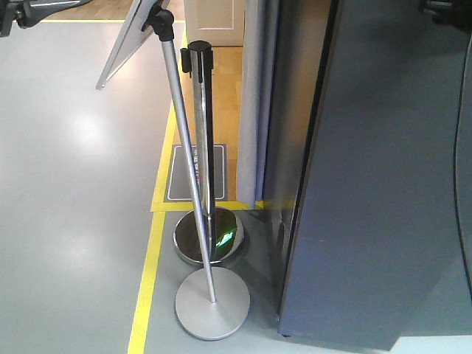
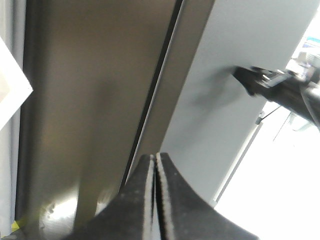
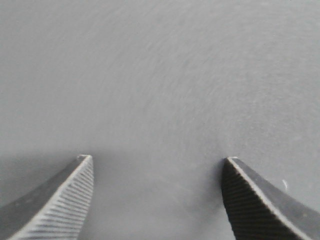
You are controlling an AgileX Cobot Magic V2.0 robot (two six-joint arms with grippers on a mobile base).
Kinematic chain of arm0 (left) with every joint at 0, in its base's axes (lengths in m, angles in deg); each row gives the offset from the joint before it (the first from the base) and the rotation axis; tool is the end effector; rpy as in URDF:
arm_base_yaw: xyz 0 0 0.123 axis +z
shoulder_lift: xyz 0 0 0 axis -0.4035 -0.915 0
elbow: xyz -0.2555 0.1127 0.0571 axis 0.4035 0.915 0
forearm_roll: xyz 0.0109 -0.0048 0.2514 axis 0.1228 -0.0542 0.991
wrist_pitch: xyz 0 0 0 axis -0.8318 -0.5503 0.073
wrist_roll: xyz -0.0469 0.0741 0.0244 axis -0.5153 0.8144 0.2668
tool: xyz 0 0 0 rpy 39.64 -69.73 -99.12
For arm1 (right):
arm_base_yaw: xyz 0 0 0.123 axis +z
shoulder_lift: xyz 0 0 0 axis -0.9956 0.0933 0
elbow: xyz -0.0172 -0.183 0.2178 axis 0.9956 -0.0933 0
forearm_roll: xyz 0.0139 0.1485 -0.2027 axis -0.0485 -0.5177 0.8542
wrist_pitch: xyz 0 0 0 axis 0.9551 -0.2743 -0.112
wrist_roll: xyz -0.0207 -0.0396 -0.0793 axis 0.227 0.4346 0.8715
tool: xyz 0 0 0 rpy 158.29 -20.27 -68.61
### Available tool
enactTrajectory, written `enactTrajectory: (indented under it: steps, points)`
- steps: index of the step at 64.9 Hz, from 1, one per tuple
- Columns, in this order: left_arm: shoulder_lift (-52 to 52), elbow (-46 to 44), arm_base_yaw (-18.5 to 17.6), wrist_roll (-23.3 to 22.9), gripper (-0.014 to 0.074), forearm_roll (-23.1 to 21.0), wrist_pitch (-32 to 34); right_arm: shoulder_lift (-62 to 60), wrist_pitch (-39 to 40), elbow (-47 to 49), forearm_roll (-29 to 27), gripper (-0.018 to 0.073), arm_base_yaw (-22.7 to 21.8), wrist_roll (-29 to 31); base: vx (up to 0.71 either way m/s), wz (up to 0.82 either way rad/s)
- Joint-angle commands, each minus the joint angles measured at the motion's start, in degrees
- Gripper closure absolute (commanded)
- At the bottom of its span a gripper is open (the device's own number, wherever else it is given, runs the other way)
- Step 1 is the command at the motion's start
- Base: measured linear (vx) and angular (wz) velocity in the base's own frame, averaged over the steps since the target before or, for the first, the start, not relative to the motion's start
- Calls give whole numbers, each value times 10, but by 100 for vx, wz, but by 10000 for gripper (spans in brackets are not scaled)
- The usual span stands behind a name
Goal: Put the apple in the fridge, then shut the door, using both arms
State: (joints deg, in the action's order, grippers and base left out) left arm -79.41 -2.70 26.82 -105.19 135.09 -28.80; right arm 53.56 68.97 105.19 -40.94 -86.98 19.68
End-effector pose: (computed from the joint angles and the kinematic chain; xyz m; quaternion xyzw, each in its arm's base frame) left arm 0.3126 -0.0538 0.4446 0.1738 0.7229 -0.3779 0.5517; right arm 0.4069 -0.0286 0.3893 0.0702 0.7117 -0.0528 0.6970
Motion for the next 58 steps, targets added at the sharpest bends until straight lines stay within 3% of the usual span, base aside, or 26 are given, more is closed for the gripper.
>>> enactTrajectory:
  steps: [1, 9, 41, 58]
  points:
    - [21, -16, 0, -5, 603, -1, -21, 22, -37, 69, -3, 45, -23, 8, 0, 0]
    - [21, -16, 0, -5, 603, 0, -23, 36, -80, 90, -9, 45, -45, 11, 0, 0]
    - [21, -16, -1, -5, 603, -1, -64, -9, -123, 89, -9, 45, -45, 42, 0, 0]
    - [21, -16, -1, -5, 603, -8, -109, -85, -230, 89, -8, 102, -43, 47, 0, 0]
